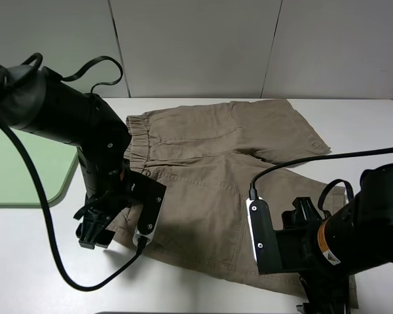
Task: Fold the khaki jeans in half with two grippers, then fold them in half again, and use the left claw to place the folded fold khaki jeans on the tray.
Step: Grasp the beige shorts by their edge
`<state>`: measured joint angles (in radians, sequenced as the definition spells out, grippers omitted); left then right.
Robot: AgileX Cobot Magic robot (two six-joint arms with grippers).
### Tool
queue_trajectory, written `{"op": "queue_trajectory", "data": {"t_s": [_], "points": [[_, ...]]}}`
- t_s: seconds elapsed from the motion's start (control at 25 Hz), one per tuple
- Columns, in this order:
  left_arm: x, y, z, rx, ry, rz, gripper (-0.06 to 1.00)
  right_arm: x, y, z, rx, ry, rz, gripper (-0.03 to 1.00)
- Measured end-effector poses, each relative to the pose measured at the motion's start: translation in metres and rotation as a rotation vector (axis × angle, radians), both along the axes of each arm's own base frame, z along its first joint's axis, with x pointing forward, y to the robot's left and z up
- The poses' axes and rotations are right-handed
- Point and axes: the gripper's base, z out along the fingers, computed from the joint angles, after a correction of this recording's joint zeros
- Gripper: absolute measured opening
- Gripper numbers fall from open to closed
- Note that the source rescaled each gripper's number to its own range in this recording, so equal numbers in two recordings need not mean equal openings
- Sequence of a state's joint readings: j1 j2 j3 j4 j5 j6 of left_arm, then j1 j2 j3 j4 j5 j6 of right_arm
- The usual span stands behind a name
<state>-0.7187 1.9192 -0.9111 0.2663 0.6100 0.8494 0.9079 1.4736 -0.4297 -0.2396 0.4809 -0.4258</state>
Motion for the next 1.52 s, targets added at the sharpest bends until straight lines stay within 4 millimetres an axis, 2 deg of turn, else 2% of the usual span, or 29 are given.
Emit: {"op": "queue_trajectory", "data": {"t_s": [0.2, 0.4, 1.08, 1.28, 1.32, 1.4, 1.52], "points": [[0.000, 0.000, -0.007, 0.008, 0.012, -0.011, 0.84, 0.016, -0.013, -0.006, -0.010, 0.011, -0.100, 1.00], [0.001, -0.001, -0.007, 0.004, 0.013, -0.043, 0.84, 0.019, -0.020, -0.011, -0.060, 0.037, -0.061, 1.00], [0.002, -0.002, -0.008, -0.013, 0.002, -0.054, 0.84, 0.021, -0.015, -0.035, -0.081, 0.087, -0.047, 1.00], [0.002, -0.003, -0.009, -0.021, -0.004, -0.056, 0.82, 0.021, -0.015, -0.036, -0.080, 0.093, -0.058, 1.00], [0.002, -0.003, -0.009, -0.022, -0.005, -0.056, 0.81, 0.021, -0.016, -0.036, -0.080, 0.095, -0.059, 0.97], [0.002, -0.003, -0.009, -0.025, -0.008, -0.057, 0.79, 0.020, -0.016, -0.036, -0.081, 0.102, -0.069, 0.85], [0.004, -0.004, -0.009, -0.037, -0.020, -0.062, 0.68, 0.020, -0.016, -0.036, -0.080, 0.103, -0.071, 0.61]]}}
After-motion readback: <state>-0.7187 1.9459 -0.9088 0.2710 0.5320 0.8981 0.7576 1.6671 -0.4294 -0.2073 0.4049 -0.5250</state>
